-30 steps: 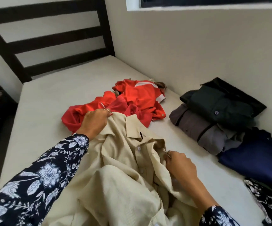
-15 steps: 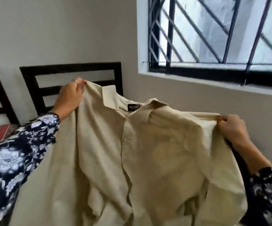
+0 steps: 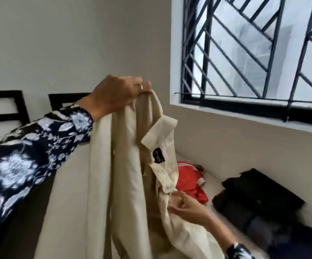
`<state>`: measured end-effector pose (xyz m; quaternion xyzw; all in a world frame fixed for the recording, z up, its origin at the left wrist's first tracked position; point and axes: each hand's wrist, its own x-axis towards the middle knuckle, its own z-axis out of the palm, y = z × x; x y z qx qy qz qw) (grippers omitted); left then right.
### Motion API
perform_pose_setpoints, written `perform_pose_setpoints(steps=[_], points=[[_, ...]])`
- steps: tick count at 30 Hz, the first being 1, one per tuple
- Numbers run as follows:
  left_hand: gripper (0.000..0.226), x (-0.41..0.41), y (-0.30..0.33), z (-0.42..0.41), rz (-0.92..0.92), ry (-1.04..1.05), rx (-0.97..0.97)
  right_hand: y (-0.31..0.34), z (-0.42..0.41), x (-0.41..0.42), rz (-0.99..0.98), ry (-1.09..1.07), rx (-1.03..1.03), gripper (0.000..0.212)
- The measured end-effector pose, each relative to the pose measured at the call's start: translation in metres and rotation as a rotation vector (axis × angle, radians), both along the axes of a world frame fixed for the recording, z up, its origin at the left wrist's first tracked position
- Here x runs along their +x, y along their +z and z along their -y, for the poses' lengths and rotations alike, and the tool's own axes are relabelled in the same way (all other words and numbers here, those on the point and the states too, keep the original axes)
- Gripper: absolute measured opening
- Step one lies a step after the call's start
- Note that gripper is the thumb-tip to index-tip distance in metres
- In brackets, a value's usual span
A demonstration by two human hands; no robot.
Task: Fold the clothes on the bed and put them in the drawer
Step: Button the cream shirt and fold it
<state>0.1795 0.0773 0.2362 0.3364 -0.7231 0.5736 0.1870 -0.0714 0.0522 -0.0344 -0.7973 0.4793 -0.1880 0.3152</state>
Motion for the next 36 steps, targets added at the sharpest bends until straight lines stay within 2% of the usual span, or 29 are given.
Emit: perform_pose_setpoints(steps=[3, 6, 10, 13, 15, 18, 20, 22, 25, 29, 31, 33, 35, 36], points=[[0.010, 0.007, 0.003, -0.009, 0.023, 0.024, -0.009, -0.015, -0.034, 0.044, 0.150, 0.058, 0.051, 0.014], [0.013, 0.021, 0.000, -0.019, -0.020, 0.078, -0.021, -0.024, -0.063, 0.073, 0.368, -0.039, 0.076, 0.033], [0.015, 0.032, -0.006, -0.024, -0.086, 0.123, -0.031, -0.025, -0.098, 0.090, 0.550, -0.101, -0.024, 0.027], [0.012, 0.034, -0.009, -0.022, -0.062, 0.127, -0.040, -0.028, -0.091, 0.098, 0.488, -0.132, -0.115, 0.017], [0.012, 0.032, -0.011, -0.024, -0.056, 0.111, -0.028, -0.026, -0.068, 0.093, 0.471, -0.193, -0.067, 0.007], [0.018, 0.041, -0.014, -0.025, -0.061, 0.098, -0.019, -0.009, -0.025, 0.055, 0.341, -0.274, -0.069, 0.031], [0.033, 0.057, -0.015, -0.027, -0.080, 0.091, -0.014, 0.022, -0.001, 0.018, 0.325, -0.384, -0.124, 0.027], [0.037, 0.070, -0.020, -0.029, -0.091, 0.081, 0.008, 0.066, 0.018, -0.020, 0.359, -0.475, -0.262, 0.025], [0.046, 0.076, -0.024, -0.028, -0.070, 0.059, 0.101, 0.146, 0.033, -0.056, 0.374, -0.495, -0.477, 0.023], [0.044, 0.080, 0.007, -0.019, -0.009, 0.047, 0.151, 0.255, 0.048, -0.090, 0.439, -0.486, -0.554, 0.030], [0.050, 0.076, 0.039, -0.018, -0.057, 0.083, 0.094, 0.305, 0.042, -0.096, 0.529, -0.472, -0.675, 0.023], [0.054, 0.067, 0.072, -0.021, -0.206, 0.154, 0.052, 0.343, 0.027, -0.091, 0.563, -0.504, -0.865, 0.020], [0.047, 0.061, 0.090, -0.025, -0.367, 0.223, 0.071, 0.356, 0.009, -0.079, 0.461, -0.392, -0.911, 0.028], [0.041, 0.058, 0.091, -0.028, -0.373, 0.263, 0.100, 0.348, 0.000, -0.076, 0.251, -0.318, -0.867, 0.033]])
